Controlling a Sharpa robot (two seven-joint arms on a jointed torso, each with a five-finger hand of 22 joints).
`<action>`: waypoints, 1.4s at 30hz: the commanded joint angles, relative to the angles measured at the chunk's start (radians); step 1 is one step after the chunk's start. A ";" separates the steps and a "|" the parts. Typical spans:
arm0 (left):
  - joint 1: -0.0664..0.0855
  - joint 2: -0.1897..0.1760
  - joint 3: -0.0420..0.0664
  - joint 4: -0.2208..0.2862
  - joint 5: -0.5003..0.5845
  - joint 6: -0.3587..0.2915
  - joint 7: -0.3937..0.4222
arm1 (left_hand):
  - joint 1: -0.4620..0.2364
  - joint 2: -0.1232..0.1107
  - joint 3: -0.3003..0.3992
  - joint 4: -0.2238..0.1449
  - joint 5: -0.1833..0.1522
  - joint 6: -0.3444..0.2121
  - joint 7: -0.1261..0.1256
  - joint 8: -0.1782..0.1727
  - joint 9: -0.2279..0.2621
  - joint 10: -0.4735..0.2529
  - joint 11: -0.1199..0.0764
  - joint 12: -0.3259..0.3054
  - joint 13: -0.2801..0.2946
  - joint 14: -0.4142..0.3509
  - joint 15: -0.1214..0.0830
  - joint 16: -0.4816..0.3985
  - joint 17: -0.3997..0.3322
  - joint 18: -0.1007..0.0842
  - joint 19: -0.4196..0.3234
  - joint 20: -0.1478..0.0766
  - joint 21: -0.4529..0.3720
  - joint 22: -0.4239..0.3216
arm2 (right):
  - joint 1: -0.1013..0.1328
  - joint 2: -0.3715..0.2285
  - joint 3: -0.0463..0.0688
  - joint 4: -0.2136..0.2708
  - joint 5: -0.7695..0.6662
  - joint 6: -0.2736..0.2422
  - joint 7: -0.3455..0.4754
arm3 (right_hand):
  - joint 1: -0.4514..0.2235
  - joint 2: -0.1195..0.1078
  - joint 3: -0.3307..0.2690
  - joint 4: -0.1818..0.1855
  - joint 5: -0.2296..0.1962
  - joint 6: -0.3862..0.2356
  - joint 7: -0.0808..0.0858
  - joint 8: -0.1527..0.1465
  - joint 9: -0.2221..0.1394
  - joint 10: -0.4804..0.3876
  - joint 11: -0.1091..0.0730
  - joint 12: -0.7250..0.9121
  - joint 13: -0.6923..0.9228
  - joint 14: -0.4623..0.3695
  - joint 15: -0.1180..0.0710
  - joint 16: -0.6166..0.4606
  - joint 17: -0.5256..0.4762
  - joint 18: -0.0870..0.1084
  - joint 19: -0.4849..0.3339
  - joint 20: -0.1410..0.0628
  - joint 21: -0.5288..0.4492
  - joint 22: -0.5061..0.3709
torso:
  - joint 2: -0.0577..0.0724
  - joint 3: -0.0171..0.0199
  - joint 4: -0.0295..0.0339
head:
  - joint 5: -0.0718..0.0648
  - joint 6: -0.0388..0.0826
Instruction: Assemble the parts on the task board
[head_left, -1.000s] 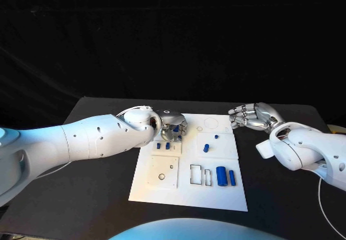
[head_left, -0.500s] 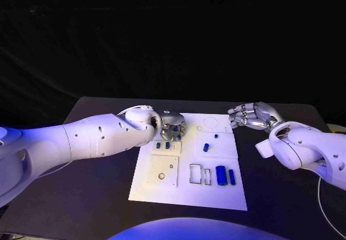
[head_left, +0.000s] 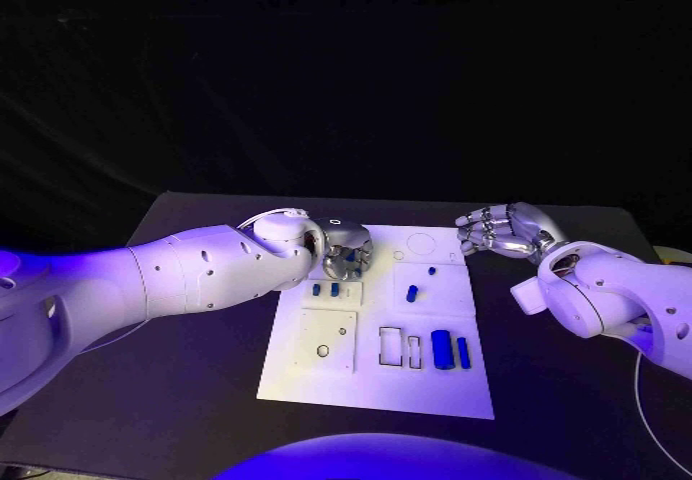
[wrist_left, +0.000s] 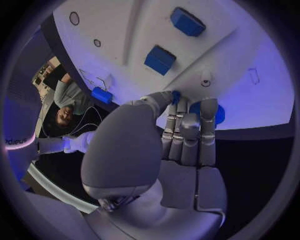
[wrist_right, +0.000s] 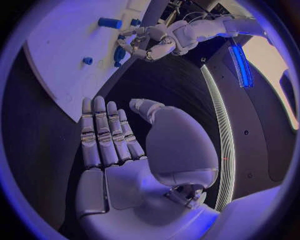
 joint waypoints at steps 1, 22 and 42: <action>-0.005 0.003 -0.002 -0.004 -0.002 0.020 -0.011 | 0.014 0.005 0.013 -0.014 -0.004 0.012 0.000 -0.006 -0.002 0.014 -0.002 0.001 0.004 0.015 -0.001 0.012 0.017 -0.015 0.015 0.000 0.021 0.021 | -0.001 0.001 0.000 0.002 -0.009 0.016 0.011 | -0.007 0.001 -0.003 0.000 0.004 0.008 0.055 0.002 -0.002 -0.002 0.001 0.003 -0.002 0.005 0.003 -0.003 -0.002 0.010 -0.002 0.004 -0.002 -0.001 | 0.000 0.0002 -0.0002 | -0.001 -0.002; -0.006 -0.015 0.002 0.018 0.042 -0.079 0.043 | 0.025 0.019 0.069 -0.104 -0.006 0.041 0.003 -0.030 -0.018 0.070 -0.007 0.000 0.032 0.069 -0.009 0.052 0.088 -0.029 0.054 -0.008 0.131 0.129 | -0.002 0.002 0.000 0.000 -0.009 0.016 0.016 | -0.007 0.003 -0.002 -0.001 0.006 0.008 0.055 0.002 -0.003 -0.003 0.002 0.005 -0.002 0.006 0.003 -0.006 -0.002 0.010 -0.001 0.004 -0.002 -0.006 | -0.002 -0.0008 0.0005 | -0.001 0.008; -0.005 -0.151 0.056 0.136 0.082 -0.080 0.031 | -0.002 0.016 0.063 -0.103 -0.006 0.051 0.003 -0.033 -0.019 0.077 -0.008 -0.009 0.038 0.073 -0.008 0.052 0.083 -0.031 0.054 -0.005 0.135 0.134 | -0.003 -0.002 0.000 0.000 -0.009 0.014 0.016 | -0.007 0.003 -0.002 -0.001 0.006 0.008 0.055 0.002 -0.003 -0.003 0.002 0.005 -0.002 0.006 0.003 -0.006 -0.002 0.010 -0.001 0.004 -0.002 -0.006 | -0.002 0.0002 0.0031 | 0.006 0.014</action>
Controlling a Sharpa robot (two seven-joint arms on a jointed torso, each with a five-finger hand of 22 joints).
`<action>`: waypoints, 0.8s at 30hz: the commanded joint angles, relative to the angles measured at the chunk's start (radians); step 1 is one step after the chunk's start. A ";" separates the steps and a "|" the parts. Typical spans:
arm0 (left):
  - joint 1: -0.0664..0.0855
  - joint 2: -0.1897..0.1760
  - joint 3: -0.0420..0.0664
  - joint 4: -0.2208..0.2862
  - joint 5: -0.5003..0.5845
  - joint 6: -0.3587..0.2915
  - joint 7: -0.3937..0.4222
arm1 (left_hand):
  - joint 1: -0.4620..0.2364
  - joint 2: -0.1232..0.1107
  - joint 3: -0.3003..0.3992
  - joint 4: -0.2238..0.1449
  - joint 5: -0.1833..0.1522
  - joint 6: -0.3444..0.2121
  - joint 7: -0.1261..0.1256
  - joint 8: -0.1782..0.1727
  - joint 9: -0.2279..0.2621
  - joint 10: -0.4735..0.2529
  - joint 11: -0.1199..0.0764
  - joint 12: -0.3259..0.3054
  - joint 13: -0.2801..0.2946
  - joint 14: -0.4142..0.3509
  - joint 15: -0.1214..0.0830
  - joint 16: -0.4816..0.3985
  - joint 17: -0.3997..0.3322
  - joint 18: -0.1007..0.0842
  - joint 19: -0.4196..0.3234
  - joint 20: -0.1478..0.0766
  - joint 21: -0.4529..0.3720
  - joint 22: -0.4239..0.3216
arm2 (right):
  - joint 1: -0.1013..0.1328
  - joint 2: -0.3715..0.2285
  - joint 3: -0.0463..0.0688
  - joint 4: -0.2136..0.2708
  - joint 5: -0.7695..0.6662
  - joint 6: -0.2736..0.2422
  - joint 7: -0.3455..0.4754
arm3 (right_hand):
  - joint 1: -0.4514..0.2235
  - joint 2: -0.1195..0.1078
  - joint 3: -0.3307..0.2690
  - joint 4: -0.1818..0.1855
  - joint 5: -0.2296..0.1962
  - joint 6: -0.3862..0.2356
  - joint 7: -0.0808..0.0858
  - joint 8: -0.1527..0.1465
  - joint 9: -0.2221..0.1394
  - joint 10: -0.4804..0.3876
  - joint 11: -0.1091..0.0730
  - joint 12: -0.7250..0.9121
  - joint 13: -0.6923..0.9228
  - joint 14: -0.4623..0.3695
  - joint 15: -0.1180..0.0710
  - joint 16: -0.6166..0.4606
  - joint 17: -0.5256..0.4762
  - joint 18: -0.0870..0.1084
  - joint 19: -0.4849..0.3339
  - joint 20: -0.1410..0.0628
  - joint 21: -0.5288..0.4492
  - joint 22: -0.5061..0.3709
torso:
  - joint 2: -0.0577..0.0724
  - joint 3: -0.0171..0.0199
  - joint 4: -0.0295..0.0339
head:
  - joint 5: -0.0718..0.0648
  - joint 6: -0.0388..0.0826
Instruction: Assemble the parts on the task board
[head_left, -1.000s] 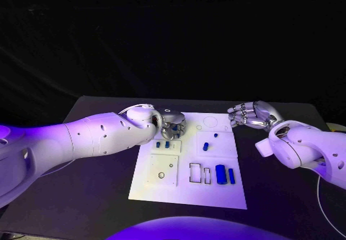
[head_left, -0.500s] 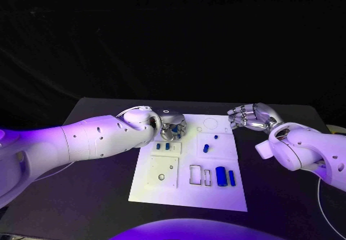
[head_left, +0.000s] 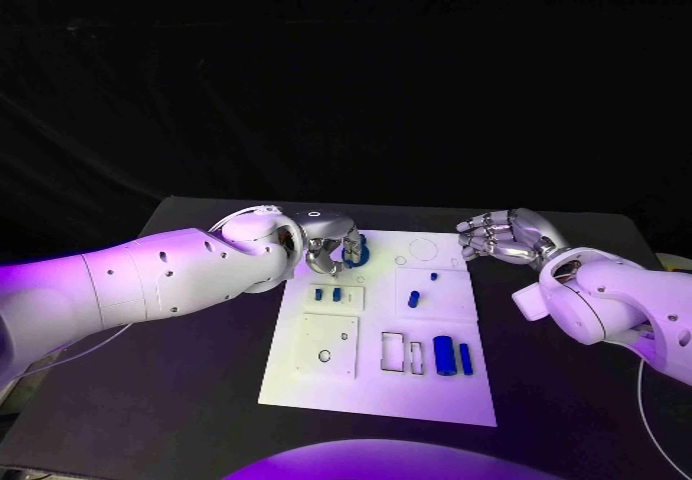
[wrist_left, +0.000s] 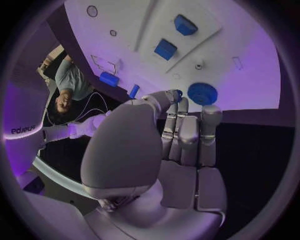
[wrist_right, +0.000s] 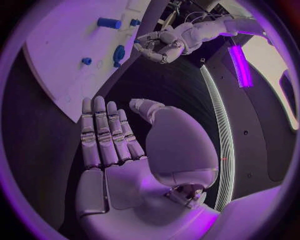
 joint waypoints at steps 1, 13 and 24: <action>0.001 -0.010 0.002 0.003 0.019 0.006 -0.003 | -0.007 0.000 -0.001 -0.002 0.001 0.007 -0.002 -0.005 -0.001 0.022 -0.018 -0.006 0.025 0.005 0.002 0.004 -0.001 -0.015 0.006 0.004 0.003 0.001 | -0.001 -0.001 0.000 0.002 -0.009 0.013 0.011 | -0.007 0.003 -0.002 -0.001 0.006 0.008 0.055 0.002 -0.001 -0.003 0.002 0.005 -0.001 0.006 0.003 -0.006 -0.001 0.010 -0.001 0.004 -0.002 -0.001 | 0.001 -0.0001 -0.0004 | 0.002 -0.001; -0.005 -0.026 0.000 -0.021 0.026 0.048 -0.016 | -0.013 -0.001 -0.002 -0.001 0.001 0.008 -0.002 -0.006 -0.002 0.022 -0.018 -0.010 0.026 0.004 0.002 0.002 -0.006 -0.014 0.001 0.004 -0.001 -0.003 | -0.001 -0.002 0.000 0.003 -0.009 0.013 0.011 | -0.007 0.003 -0.002 -0.001 0.006 0.008 0.055 0.002 -0.001 -0.003 0.002 0.005 -0.001 0.006 0.003 -0.006 -0.001 0.010 -0.001 0.004 -0.002 -0.001 | 0.002 -0.0011 -0.0019 | 0.006 -0.005; -0.013 -0.018 -0.004 -0.040 0.030 0.068 -0.019 | -0.013 -0.001 -0.002 -0.001 0.001 0.008 -0.002 -0.006 -0.002 0.022 -0.018 -0.010 0.026 0.004 0.002 0.002 -0.006 -0.014 0.001 0.004 -0.001 -0.003 | -0.001 -0.002 0.000 0.003 -0.009 0.012 0.011 | -0.007 0.003 -0.002 -0.001 0.006 0.008 0.055 0.002 -0.001 -0.003 0.002 0.005 -0.001 0.006 0.003 -0.006 -0.001 0.010 -0.001 0.004 -0.002 -0.001 | 0.003 -0.0001 -0.0032 | 0.006 -0.009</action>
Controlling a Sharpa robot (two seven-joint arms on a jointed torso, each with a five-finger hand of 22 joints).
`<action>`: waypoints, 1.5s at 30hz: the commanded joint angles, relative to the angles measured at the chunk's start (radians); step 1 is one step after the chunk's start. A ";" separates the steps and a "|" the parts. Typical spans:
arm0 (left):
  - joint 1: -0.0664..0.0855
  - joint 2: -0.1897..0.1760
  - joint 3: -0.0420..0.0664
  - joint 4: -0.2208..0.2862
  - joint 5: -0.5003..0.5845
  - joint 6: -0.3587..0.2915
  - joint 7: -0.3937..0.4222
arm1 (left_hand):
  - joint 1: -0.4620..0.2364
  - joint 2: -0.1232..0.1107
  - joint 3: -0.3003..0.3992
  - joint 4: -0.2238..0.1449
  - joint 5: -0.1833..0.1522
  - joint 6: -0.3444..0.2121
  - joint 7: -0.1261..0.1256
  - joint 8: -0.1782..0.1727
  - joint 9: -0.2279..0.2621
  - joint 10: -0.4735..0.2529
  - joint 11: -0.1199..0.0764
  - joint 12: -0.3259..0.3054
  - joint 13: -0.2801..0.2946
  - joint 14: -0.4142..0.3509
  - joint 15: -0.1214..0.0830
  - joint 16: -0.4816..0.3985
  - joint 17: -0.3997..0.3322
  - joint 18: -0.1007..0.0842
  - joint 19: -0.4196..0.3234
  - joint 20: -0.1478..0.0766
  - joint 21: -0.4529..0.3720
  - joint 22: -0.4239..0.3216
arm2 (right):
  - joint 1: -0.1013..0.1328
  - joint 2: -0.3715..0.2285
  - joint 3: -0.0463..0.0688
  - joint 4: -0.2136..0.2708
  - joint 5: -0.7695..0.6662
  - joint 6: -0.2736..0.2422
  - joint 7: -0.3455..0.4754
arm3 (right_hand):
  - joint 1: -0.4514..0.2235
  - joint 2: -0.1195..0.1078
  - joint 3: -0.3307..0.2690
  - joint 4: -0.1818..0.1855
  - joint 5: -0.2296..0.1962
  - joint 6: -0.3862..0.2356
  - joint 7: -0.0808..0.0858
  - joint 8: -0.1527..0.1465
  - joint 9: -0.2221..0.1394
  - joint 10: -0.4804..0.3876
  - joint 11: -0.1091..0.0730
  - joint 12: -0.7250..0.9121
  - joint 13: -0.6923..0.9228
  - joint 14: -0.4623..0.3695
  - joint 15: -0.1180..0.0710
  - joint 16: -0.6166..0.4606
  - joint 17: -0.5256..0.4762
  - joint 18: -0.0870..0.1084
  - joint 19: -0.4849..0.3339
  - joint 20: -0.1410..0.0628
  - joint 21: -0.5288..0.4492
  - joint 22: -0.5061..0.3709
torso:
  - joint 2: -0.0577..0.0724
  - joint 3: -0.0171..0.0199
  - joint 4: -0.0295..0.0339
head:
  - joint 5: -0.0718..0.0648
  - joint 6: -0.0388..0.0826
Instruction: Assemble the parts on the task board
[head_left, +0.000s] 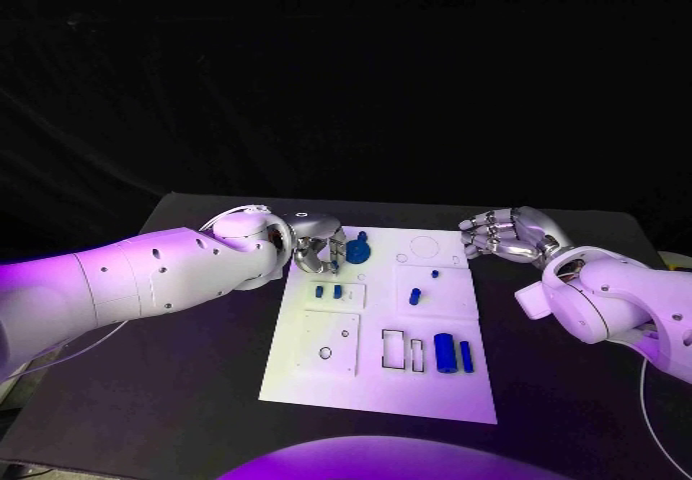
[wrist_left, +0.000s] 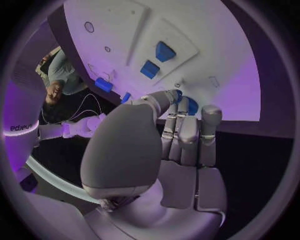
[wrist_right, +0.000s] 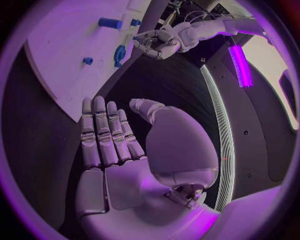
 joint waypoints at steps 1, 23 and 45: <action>-0.001 0.002 0.000 -0.002 0.009 0.031 -0.005 | -0.008 0.005 -0.002 -0.001 0.001 0.008 -0.002 -0.006 -0.001 0.022 -0.018 -0.006 0.026 0.003 0.002 0.001 -0.003 -0.013 0.000 0.004 -0.002 -0.002 | -0.001 0.000 0.000 0.002 -0.009 0.012 0.010 | -0.007 0.003 -0.002 -0.001 0.006 0.008 0.055 0.002 -0.001 -0.003 0.002 0.005 -0.001 0.006 0.003 -0.006 -0.001 0.010 -0.001 0.004 -0.002 -0.001 | 0.000 0.0005 -0.0003 | -0.001 -0.002; -0.005 0.011 -0.005 -0.010 0.016 0.058 -0.005 | -0.010 0.005 -0.002 -0.001 0.001 0.009 -0.002 -0.007 -0.001 0.023 -0.018 -0.008 0.026 0.002 0.002 0.000 -0.005 -0.013 -0.003 0.004 -0.004 -0.005 | -0.001 0.000 0.000 0.001 -0.009 0.013 0.010 | -0.007 0.003 -0.002 -0.001 0.006 0.008 0.055 0.002 -0.001 -0.003 0.002 0.005 -0.001 0.006 0.003 -0.006 -0.001 0.010 -0.001 0.004 -0.002 -0.001 | -0.001 0.0007 0.0002 | -0.003 -0.007; -0.005 0.017 -0.008 -0.021 0.022 0.081 -0.007 | -0.034 -0.001 -0.012 0.004 -0.001 -0.008 -0.004 -0.024 -0.007 0.021 -0.018 -0.030 0.029 -0.004 0.003 -0.004 -0.015 -0.011 -0.015 0.006 -0.017 -0.017 | -0.001 0.001 0.000 0.000 -0.009 0.013 0.011 | -0.007 0.003 -0.002 -0.001 0.006 0.008 0.055 0.002 -0.001 -0.003 0.002 0.005 -0.001 0.006 0.003 -0.006 -0.001 0.010 -0.001 0.004 -0.002 -0.001 | -0.001 0.0007 0.0003 | -0.004 -0.008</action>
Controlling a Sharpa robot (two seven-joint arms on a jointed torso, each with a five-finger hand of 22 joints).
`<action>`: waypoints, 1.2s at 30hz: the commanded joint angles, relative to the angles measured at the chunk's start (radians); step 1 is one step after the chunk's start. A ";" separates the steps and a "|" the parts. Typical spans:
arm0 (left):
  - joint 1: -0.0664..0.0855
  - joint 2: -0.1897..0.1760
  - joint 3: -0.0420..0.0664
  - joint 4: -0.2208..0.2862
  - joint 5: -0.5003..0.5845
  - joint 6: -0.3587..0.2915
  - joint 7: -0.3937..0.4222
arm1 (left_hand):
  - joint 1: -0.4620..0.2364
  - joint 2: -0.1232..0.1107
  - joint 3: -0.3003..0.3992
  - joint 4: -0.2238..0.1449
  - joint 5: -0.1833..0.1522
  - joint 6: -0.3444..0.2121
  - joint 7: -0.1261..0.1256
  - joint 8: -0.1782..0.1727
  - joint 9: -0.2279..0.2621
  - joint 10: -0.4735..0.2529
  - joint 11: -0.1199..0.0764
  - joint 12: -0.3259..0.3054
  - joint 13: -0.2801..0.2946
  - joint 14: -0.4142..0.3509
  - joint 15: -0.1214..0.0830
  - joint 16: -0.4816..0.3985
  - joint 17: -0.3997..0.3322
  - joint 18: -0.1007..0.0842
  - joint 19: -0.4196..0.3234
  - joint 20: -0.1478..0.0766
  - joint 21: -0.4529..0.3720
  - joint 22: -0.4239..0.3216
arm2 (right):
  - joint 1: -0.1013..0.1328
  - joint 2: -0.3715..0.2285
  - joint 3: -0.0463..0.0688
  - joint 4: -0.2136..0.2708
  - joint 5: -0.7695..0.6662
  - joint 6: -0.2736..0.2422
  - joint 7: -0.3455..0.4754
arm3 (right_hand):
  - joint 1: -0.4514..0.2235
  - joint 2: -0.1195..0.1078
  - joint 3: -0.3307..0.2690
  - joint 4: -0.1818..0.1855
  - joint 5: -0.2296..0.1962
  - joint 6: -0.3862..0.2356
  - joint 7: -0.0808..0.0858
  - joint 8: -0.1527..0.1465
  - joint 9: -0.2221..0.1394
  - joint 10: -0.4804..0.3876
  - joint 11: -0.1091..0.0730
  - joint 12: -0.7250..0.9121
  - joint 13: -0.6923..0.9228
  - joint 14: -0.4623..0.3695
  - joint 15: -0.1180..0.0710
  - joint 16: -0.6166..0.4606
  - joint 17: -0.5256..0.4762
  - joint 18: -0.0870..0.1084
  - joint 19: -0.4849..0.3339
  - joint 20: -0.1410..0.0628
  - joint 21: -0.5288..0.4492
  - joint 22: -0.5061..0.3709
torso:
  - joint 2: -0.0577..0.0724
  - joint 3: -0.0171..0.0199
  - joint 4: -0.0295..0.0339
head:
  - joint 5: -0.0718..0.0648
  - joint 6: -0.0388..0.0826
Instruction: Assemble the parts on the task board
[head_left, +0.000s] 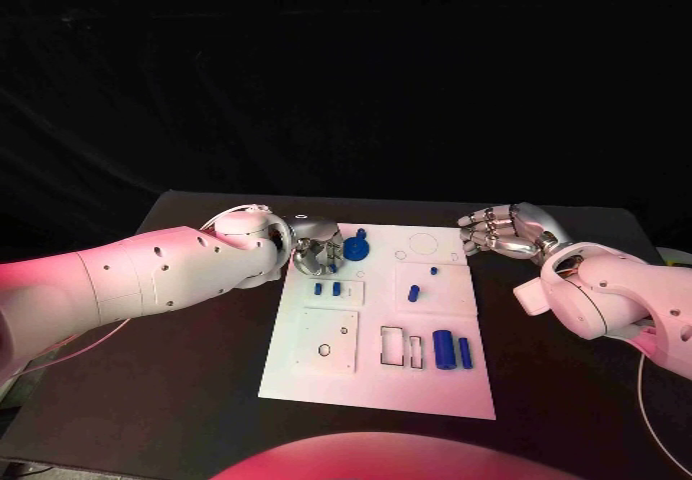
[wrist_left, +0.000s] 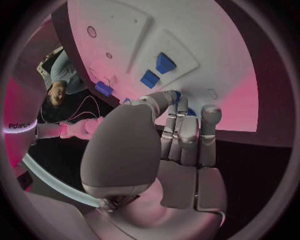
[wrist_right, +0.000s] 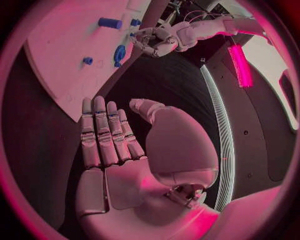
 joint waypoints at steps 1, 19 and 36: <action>-0.002 0.003 -0.002 0.000 0.010 0.025 0.006 | -0.011 0.001 -0.008 0.001 0.002 -0.007 0.000 -0.004 -0.001 0.002 0.001 -0.007 0.001 -0.004 0.003 -0.004 -0.003 -0.010 -0.008 -0.001 -0.006 -0.004 | -0.001 0.001 0.000 0.000 -0.009 0.014 0.010 | -0.007 0.003 -0.002 -0.001 0.006 0.008 0.055 0.002 -0.001 -0.003 0.002 0.005 -0.001 0.006 0.003 -0.006 -0.001 0.010 -0.001 0.004 -0.002 -0.001 | 0.000 0.0002 -0.0003 | 0.001 0.001; -0.003 -0.001 -0.002 -0.004 0.015 0.019 0.003 | -0.049 -0.015 -0.018 0.019 0.005 -0.016 0.005 -0.017 -0.004 -0.027 0.012 -0.056 -0.003 -0.033 0.014 -0.022 -0.054 -0.003 -0.039 0.005 -0.045 -0.044 | -0.001 0.001 0.000 -0.001 -0.009 0.014 0.010 | -0.008 0.004 -0.003 -0.002 0.006 0.008 0.055 0.003 -0.003 -0.004 0.002 0.008 -0.002 0.007 0.003 -0.008 -0.002 0.010 0.000 0.004 -0.001 -0.007 | 0.000 0.0005 -0.0005 | 0.001 0.002; -0.003 -0.008 -0.002 -0.005 0.015 0.009 -0.009 | -0.062 -0.034 -0.013 0.028 0.006 -0.097 0.009 -0.065 -0.022 -0.040 0.016 -0.089 -0.002 -0.054 0.017 -0.032 -0.086 0.001 -0.046 0.009 -0.069 -0.066 | -0.001 0.000 0.000 -0.002 -0.009 0.013 0.010 | -0.008 0.004 -0.003 -0.002 0.006 0.007 0.055 0.003 -0.003 -0.005 0.002 0.008 -0.002 0.007 0.003 -0.009 -0.002 0.010 0.001 0.004 -0.001 -0.008 | 0.000 -0.0004 -0.0001 | 0.002 0.002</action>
